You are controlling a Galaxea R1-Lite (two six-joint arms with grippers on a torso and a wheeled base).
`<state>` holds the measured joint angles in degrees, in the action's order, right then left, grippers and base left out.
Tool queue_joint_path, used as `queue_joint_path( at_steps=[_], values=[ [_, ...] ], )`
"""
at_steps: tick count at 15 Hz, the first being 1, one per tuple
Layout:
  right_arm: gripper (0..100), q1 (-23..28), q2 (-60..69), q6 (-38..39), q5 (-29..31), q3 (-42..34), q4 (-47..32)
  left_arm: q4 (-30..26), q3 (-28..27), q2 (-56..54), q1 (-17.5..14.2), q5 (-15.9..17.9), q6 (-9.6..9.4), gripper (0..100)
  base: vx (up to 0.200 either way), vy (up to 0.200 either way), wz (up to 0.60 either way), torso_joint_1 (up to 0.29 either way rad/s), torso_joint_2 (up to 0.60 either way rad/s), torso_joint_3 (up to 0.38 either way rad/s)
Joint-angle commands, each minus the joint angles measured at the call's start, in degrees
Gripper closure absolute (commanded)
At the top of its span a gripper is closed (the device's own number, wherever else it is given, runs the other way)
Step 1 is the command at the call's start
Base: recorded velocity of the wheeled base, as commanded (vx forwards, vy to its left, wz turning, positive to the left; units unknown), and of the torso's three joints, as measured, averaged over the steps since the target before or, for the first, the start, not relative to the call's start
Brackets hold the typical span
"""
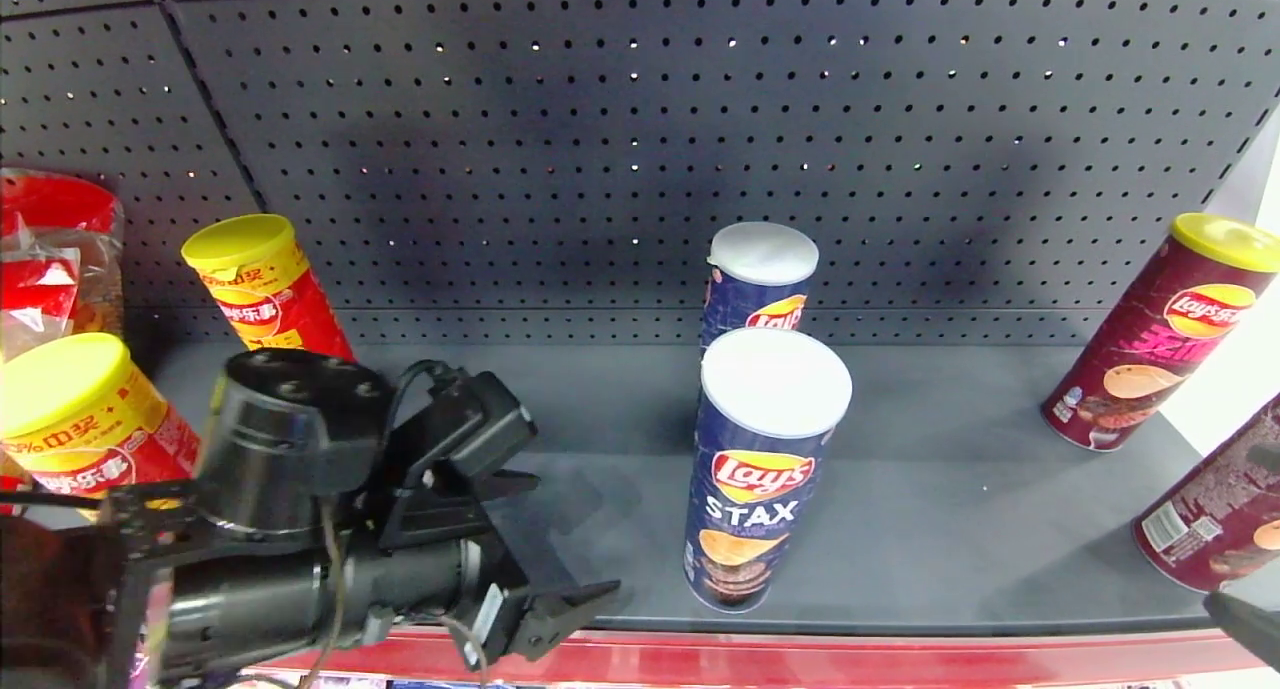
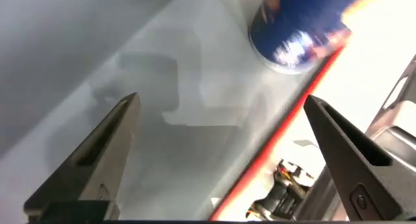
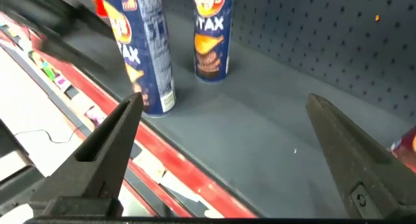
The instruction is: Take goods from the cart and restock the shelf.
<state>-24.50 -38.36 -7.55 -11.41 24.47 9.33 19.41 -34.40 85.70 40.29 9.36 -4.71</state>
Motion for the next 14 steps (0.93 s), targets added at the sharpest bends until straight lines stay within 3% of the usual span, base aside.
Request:
queue_joint_path(
  at_steps=[1,4,5,7,8,9,10,11,12,13,14],
  values=[
    [0,3.06,5.4,-0.01,-0.02,-3.55,-0.01,-2.88,9.0,-21.98,-0.21,-4.88,2.24,0,0.0,0.0,0.0,0.0,0.0,0.0],
    [0,9.74,9.8,0.08,-0.1,-4.69,-3.0,-16.95,7.33,-36.13,-0.3,-7.96,2.51,0,0.0,0.0,0.0,0.0,0.0,0.0],
    [0,13.34,12.08,0.25,-0.28,-3.02,-8.01,-23.71,6.1,-41.14,-0.3,-10.86,4.79,0,0.0,0.0,0.0,0.0,0.0,0.0],
    [0,17.21,16.22,0.43,-0.02,-1.0,-15.48,-31.54,5.31,-48.08,-0.65,-18.06,9.98,0,0.0,0.0,0.0,0.0,0.0,0.0],
    [0,17.82,16.65,0.43,0.07,-0.82,-16.18,-32.42,5.22,-48.87,-0.91,-18.68,10.42,0,0.0,0.0,0.0,0.0,0.0,0.0],
    [0,22.48,19.03,1.66,0.95,-0.3,-19.87,-40.68,3.64,-54.15,-6.98,-20.7,11.03,0,0.0,0.0,0.0,0.0,0.0,0.0],
    [0,24.42,19.91,3.06,0.95,-0.47,-20.75,-45.6,2.59,-56.08,-12.34,-20.61,11.21,0,0.0,0.0,0.0,0.0,0.0,0.0],
    [0,25.73,21.05,3.59,0.95,-1.18,-21.54,-48.15,2.5,-57.66,-18.05,-20.61,11.39,0,0.0,0.0,0.0,0.0,0.0,0.0],
    [0,26.09,21.93,3.59,0.95,-1.61,-22.07,-48.67,2.85,-58.54,-20.78,-20.61,11.39,0,0.0,0.0,0.0,0.0,0.0,0.0],
    [0,26.26,24.65,3.5,1.13,-3.46,-24.18,-49.64,4.17,-61.35,-27.81,-20.61,11.39,0,0.0,0.0,0.0,0.0,0.0,0.0],
    [0,26.79,26.85,3.5,1.39,-5.48,-25.06,-49.73,6.19,-64.17,-30.71,-20.61,11.39,0,0.0,0.0,0.0,0.0,0.0,0.0]
  ],
)
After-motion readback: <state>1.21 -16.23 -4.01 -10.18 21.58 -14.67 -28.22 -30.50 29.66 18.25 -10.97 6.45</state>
